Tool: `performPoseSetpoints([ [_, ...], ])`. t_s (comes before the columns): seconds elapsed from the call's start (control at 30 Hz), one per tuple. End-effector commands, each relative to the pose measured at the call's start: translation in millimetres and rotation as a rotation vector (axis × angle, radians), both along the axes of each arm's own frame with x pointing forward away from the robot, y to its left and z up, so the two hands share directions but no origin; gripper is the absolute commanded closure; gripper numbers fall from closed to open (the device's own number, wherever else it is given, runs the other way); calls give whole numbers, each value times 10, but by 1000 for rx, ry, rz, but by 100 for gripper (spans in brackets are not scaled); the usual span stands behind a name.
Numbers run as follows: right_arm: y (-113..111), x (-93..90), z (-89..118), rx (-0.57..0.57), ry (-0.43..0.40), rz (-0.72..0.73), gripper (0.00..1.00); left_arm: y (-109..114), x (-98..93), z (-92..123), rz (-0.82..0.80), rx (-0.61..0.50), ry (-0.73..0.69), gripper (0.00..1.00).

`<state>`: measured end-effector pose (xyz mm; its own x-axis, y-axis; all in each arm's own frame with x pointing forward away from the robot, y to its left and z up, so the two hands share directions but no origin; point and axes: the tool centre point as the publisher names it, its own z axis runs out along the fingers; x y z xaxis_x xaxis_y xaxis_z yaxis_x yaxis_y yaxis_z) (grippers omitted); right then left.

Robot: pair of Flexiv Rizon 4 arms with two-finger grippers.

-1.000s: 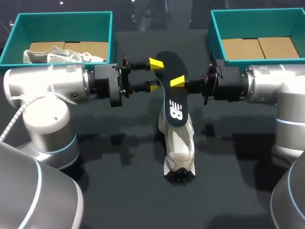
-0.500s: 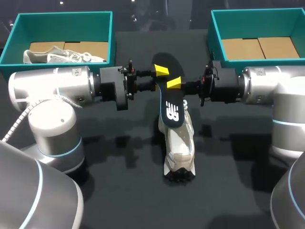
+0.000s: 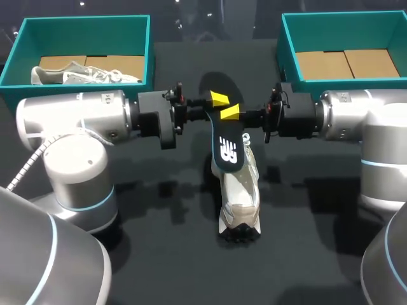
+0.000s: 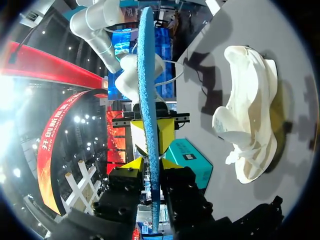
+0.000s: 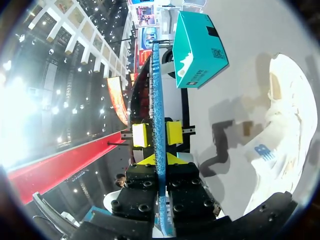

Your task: Take the shoe out of the shoebox, open the shoe tongue, remove and reinsert the insole, then place the shoe into the shoebox

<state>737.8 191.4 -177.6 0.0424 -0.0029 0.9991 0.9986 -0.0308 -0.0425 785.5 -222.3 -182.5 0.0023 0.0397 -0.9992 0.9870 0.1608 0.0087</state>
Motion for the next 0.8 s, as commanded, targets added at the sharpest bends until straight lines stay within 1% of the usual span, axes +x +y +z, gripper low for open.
performPoseSetpoints([
  [0.03, 11, 4, -13, 1, 0, 5, 100, -33, 0, -20, 5, 4, -1, 100],
  [0.3, 17, -6, -8, 7, 0, 13, 100, -25, 7, -37, 12, 7, -1, 100],
  [0.33, 13, -8, -5, 9, -2, 10, 78, -19, 5, -34, 12, 7, -1, 100],
  [0.37, 5, -9, -5, 10, -3, 9, 51, -13, 2, -32, 12, 7, 0, 100],
  [0.4, -8, -10, -8, 10, -5, 3, 0, -5, -3, -29, 12, 7, 0, 100],
  [0.53, -109, -43, -14, 13, -23, -8, 0, 67, -44, 10, 22, 30, 5, 100],
  [0.63, -267, -105, -7, 24, -63, -3, 0, 151, -86, 45, 25, 48, 12, 100],
  [0.7, -372, -152, 13, 43, -127, 24, 0, 207, -120, 63, 25, 60, 17, 100],
  [0.8, -544, -208, 4, 26, -219, 50, 0, 286, -178, 99, 24, 68, 18, 100],
])
